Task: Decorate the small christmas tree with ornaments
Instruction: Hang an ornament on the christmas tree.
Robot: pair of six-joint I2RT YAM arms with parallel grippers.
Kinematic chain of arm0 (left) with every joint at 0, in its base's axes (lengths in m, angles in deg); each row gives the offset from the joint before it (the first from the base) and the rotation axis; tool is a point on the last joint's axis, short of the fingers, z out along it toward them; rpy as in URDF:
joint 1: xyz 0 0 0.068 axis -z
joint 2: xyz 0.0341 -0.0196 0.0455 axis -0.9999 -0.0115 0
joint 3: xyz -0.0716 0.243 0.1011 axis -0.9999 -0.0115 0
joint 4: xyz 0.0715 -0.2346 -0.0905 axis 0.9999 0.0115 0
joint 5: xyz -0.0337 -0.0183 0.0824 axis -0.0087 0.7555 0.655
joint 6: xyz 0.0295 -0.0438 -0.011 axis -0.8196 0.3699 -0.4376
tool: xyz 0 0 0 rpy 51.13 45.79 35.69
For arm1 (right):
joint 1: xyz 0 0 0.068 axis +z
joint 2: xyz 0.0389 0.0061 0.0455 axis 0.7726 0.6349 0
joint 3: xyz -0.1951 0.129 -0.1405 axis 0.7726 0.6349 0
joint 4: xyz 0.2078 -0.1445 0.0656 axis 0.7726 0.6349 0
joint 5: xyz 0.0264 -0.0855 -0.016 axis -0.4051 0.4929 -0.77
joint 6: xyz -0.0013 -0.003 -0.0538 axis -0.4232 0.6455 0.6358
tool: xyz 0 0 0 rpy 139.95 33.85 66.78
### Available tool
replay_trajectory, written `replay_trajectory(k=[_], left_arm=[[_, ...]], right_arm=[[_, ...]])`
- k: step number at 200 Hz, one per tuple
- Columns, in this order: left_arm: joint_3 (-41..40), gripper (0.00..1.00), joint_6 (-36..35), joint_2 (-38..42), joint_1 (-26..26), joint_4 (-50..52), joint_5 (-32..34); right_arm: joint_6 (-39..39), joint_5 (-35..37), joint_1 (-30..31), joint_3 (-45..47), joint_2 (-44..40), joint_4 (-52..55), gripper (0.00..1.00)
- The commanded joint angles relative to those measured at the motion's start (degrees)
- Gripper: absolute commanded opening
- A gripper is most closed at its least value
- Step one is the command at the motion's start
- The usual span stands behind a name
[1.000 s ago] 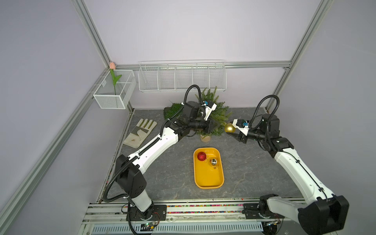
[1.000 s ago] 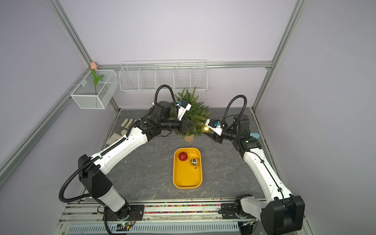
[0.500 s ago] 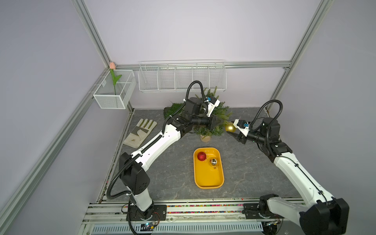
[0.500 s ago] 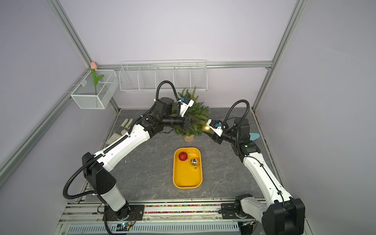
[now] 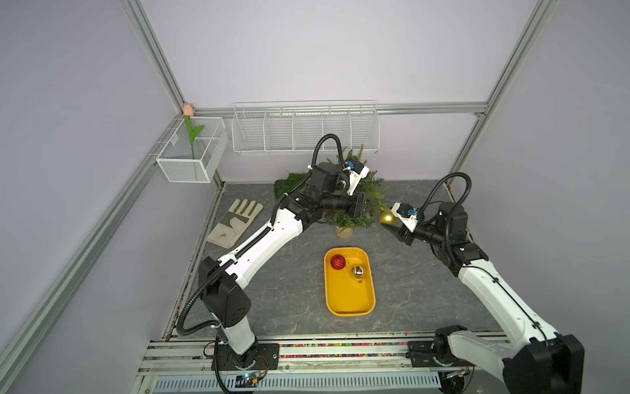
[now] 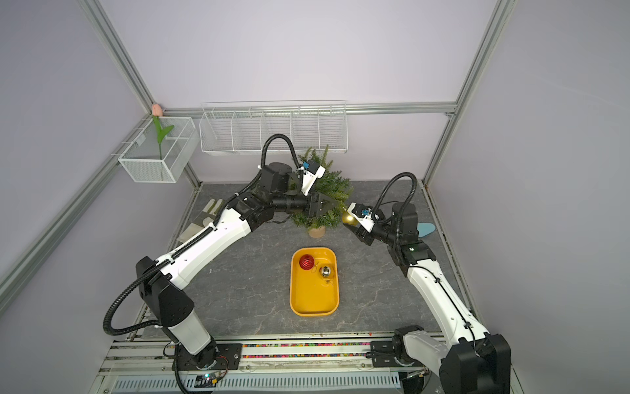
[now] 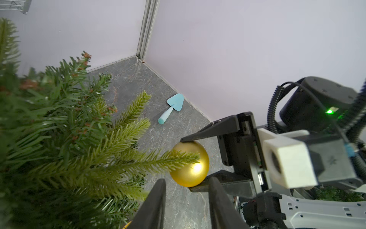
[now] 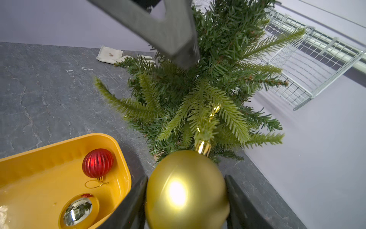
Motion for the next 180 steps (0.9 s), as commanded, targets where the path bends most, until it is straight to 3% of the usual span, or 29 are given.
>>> replay_trajectory(k=[1, 24, 50, 131, 180], left_arm=[[-0.77, 0.39, 0.04, 2.58, 0.04, -1.70, 1.35], [-1.49, 0.40, 0.60, 3.22, 0.04, -2.66, 1.37], [-2.34, 0.41, 0.96, 4.09, 0.04, -3.50, 1.68], [-9.66, 0.45, -0.22, 12.63, -0.13, -4.73, 9.22], [-17.38, 0.44, -2.07, 20.12, 1.26, -1.18, 16.43]], right_arm=[[-1.28, -0.47, -0.19, 0.90, -1.04, -0.51, 0.61], [-2.48, -1.44, -0.20, 0.37, -0.97, -0.77, 0.79], [-3.71, -1.75, -0.19, 0.42, -2.02, -1.13, 0.89], [-11.74, 2.30, 3.10, 0.19, -9.40, 5.58, 0.88], [-18.46, 10.30, 12.17, 0.92, -13.80, 15.73, 0.83]])
